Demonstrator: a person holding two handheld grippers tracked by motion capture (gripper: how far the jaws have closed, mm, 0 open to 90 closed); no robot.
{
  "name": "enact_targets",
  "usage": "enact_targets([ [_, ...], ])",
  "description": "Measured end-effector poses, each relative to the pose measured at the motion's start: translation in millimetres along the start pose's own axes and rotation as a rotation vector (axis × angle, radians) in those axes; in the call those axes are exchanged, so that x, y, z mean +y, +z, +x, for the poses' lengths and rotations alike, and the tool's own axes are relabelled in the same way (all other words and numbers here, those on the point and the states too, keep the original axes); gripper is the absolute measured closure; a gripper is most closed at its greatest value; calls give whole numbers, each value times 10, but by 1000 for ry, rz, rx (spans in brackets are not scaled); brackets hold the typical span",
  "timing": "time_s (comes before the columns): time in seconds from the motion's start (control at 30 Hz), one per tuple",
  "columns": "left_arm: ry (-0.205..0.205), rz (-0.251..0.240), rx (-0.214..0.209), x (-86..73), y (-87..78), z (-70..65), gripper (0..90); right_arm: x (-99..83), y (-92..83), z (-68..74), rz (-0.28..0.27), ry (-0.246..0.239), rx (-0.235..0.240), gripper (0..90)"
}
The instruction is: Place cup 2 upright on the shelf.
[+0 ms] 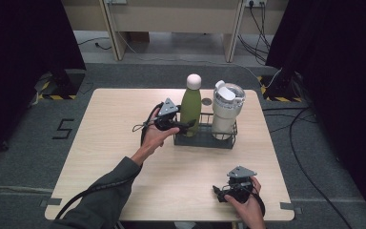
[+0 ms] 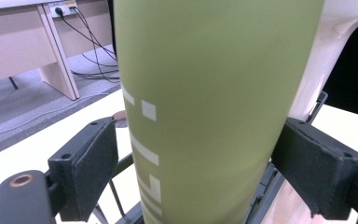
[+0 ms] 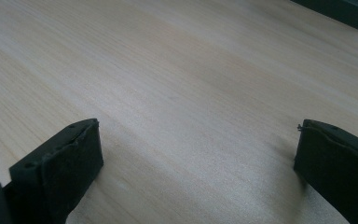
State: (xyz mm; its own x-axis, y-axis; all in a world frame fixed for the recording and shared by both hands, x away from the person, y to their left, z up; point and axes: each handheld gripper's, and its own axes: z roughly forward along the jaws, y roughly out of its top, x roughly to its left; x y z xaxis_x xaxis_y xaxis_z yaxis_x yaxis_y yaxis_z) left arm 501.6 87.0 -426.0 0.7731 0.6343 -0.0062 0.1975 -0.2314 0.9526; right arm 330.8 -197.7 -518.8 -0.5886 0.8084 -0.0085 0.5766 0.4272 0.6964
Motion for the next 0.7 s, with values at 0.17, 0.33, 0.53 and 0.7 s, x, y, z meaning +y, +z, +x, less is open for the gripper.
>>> enact_targets([
  [0.17,5,4,1,-4,-61,15,146,-1,2,1,-2,1,0,12],
  [0.33,3,5,0,-15,-122,34,146,-1,2,1,-2,1,0,12],
  [0.53,-3,9,-14,-43,-204,33,146,-1,2,1,-2,1,0,12],
  [0.7,-13,9,-23,-74,-276,37,146,-1,2,1,-2,0,0,12],
])
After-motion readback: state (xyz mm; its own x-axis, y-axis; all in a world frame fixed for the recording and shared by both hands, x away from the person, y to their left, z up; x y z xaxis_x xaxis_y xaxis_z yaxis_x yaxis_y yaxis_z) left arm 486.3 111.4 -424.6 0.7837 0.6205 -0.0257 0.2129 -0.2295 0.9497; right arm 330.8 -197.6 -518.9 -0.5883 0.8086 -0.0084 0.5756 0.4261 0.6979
